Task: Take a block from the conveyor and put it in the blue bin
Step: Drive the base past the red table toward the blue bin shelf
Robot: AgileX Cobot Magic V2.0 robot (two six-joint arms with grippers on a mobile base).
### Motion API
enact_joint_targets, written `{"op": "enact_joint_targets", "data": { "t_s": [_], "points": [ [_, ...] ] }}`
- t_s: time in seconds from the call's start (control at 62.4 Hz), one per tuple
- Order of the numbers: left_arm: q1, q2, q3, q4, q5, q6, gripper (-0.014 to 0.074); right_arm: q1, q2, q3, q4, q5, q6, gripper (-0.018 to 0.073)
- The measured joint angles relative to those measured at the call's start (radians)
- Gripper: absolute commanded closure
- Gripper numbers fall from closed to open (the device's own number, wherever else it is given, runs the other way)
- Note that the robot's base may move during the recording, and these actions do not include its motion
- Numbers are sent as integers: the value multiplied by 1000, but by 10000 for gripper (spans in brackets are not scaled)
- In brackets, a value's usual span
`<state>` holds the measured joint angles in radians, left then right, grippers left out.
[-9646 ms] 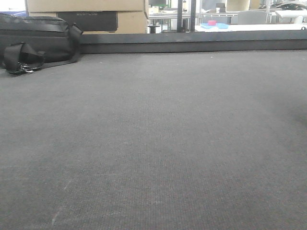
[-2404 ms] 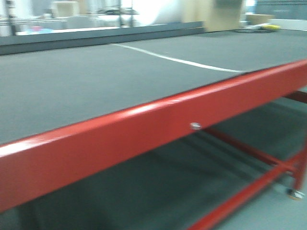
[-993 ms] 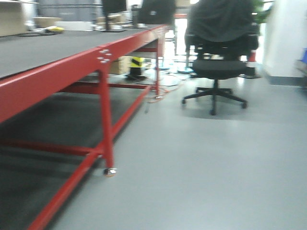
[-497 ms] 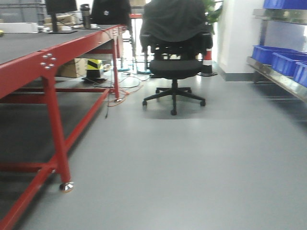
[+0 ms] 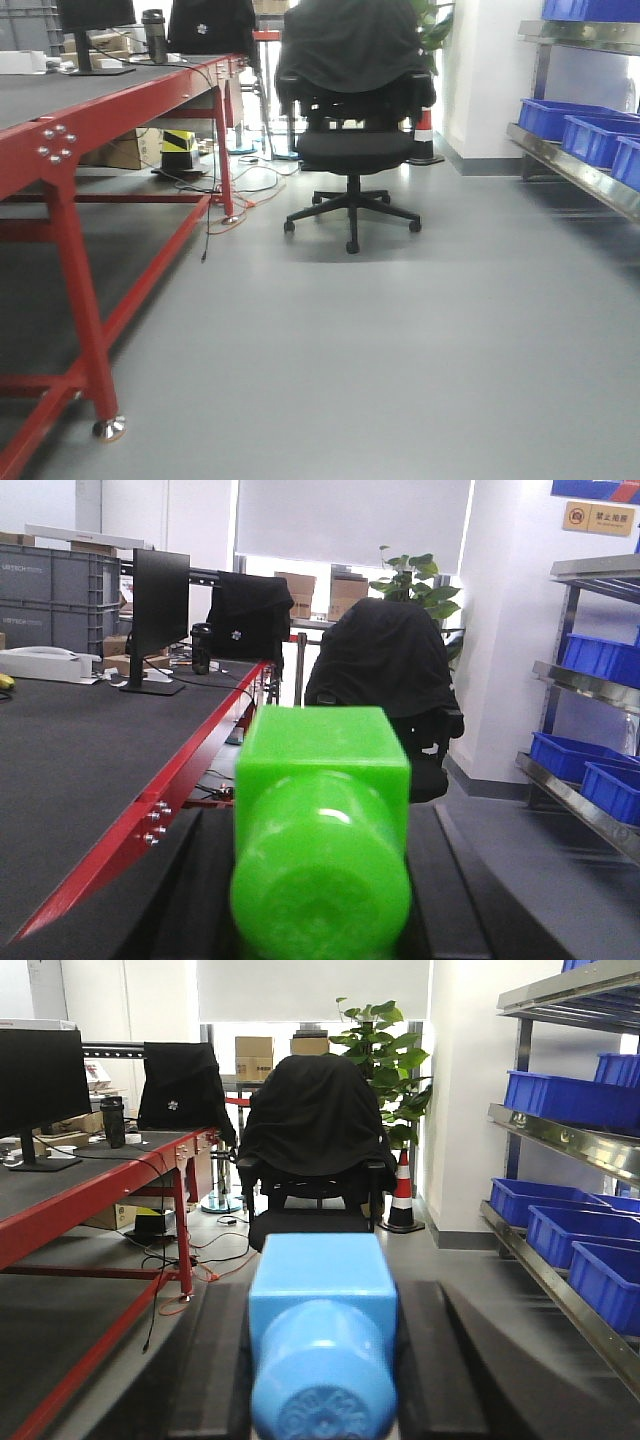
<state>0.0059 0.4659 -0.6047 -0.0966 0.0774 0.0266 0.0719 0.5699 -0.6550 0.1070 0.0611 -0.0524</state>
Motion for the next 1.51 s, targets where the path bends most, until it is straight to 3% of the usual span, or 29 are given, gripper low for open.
{"op": "enact_joint_targets", "data": {
  "t_s": [1.506],
  "points": [
    [0, 0, 0, 0, 0, 0, 708, 0, 0, 0, 0, 0, 0, 721]
  ]
}}
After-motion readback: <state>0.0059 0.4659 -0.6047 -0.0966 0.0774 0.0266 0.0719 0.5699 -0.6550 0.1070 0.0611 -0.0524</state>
